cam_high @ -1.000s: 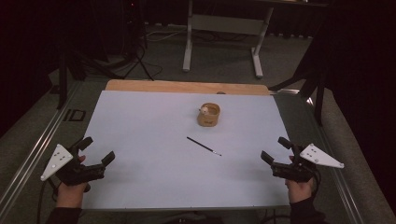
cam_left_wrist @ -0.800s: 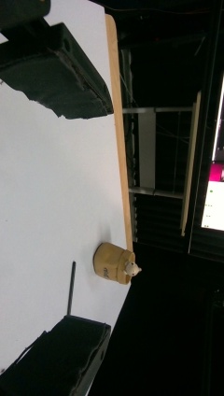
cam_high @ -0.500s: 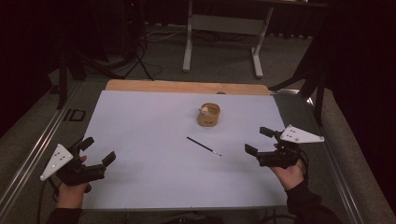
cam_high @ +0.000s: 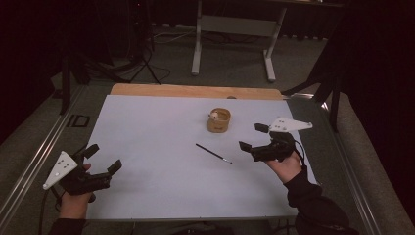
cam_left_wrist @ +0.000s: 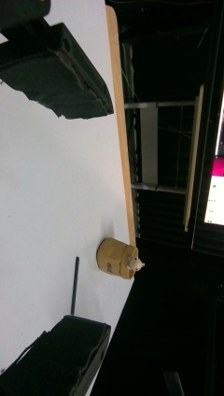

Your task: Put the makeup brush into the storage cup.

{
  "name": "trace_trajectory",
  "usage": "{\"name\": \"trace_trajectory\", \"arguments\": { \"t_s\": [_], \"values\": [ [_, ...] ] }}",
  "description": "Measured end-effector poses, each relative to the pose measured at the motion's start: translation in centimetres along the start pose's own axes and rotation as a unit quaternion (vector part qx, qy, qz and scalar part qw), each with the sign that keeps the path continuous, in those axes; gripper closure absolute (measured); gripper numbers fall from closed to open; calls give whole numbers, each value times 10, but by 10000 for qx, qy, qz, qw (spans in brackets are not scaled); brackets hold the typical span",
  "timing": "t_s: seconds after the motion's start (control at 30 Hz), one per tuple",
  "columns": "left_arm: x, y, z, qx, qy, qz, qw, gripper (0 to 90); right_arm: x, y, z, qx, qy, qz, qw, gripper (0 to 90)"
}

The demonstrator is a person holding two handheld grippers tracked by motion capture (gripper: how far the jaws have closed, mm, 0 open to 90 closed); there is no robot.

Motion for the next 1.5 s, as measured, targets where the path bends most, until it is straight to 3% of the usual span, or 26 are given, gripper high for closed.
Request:
{"name": "trace_trajectory", "arguments": {
  "t_s": [0.07, 0.27, 0.57, 0.6, 0.73, 1.03, 1.23, 1.5],
  "values": [
    [0, 0, 0, -5, -9, 6, 10000, 3, -7, 2, 0, 79, 29, 176, 9998, 115],
    [-1, -1, 0, -8, -20, 20, 10000, 3, -20, 9, 2, 179, 76, 351, 9992, 135],
    [-2, -1, -1, -44, -33, 43, 10000, 3, -41, 10, 5, 161, 184, 682, 9974, 147],
    [-2, -2, -1, -48, -37, 52, 10000, 3, -49, 10, 7, 120, 264, 749, 9968, 167],
    [-2, -2, -2, -56, -45, 63, 10000, 3, -58, 8, 7, 129, 250, 794, 9964, 183],
    [-3, -3, -1, -44, -57, 67, 10000, 3, -85, -5, 9, 93, 296, 1078, 9937, 218],
    [-3, -3, -2, -46, -66, 77, 9999, 3, -100, -10, 10, 26, 279, 1125, 9933, 245],
    [-3, -4, -1, -23, -73, 73, 9999, 3, -128, -29, 9, -19, 256, 1377, 9901, 385]
  ]
}}
Point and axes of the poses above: each handheld gripper's, and its own axes: x roughly backward along the jaws, y roughly out of its top, z roughly to its left, the point moved 8 cm from there along -x, roughly forward along the jaws, and after that the axes turned 7 degrees about z, right-handed, at the moved point
